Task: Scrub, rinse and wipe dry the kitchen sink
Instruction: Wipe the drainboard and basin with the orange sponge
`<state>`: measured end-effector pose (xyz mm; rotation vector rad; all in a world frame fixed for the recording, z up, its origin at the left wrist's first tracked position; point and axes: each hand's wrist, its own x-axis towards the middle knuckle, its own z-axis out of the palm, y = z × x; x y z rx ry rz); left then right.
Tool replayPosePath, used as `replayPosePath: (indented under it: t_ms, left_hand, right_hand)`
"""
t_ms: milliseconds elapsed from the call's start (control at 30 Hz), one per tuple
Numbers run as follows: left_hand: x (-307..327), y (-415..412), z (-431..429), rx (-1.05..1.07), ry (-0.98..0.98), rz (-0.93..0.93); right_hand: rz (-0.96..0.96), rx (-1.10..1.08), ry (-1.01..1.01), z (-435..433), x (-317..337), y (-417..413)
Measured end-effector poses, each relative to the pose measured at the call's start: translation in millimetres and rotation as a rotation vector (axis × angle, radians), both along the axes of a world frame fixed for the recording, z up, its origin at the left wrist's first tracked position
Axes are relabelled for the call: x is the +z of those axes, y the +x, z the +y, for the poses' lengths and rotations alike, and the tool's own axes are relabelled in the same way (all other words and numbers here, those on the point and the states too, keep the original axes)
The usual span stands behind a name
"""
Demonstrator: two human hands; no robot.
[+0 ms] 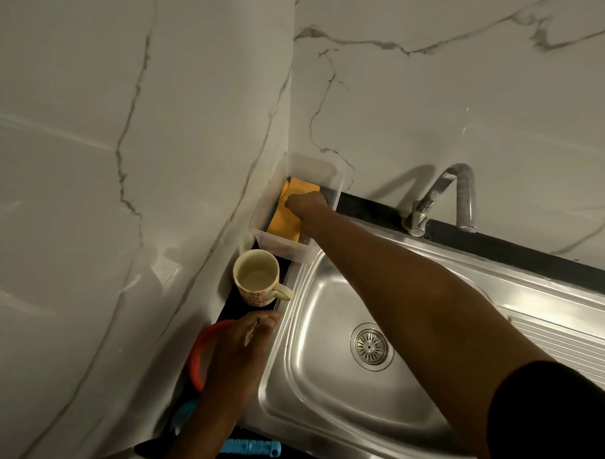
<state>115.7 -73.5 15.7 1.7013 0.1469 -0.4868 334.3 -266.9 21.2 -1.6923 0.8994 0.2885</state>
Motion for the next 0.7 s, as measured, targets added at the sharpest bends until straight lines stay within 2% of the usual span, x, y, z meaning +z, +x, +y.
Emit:
replayPosePath:
  t_ms: [100, 333, 433, 533, 700]
  left_hand:
    - [-1.6, -1.2, -2.7, -0.009, 0.014, -0.012]
    - [-1.5, -1.5, -21.6, -0.011, -0.074, 0.022]
    - [0.6, -7.4, -32.9, -0.068, -0.093, -0.027]
    - [17.4, -12.8, -42.4, -0.166, -0.215, 0.035]
    - [5.0, -27.3, -54.4, -0.161, -0.13, -0.014]
  right_hand:
    - [-0.113, -0.089, 0.025, -2.6, 2.6, 0.3]
    - [-0.393, -0.154, -0.081, -20.9, 44.0, -34.2]
    - [-0.509, -0.09, -0.034, -31.6, 68.3, -79.4]
    - [-0.563, 0.011, 0.013, -46.2, 86.9, -142.2]
    - [-0.574, 0.098, 0.109, -82.8, 88.2, -246.9]
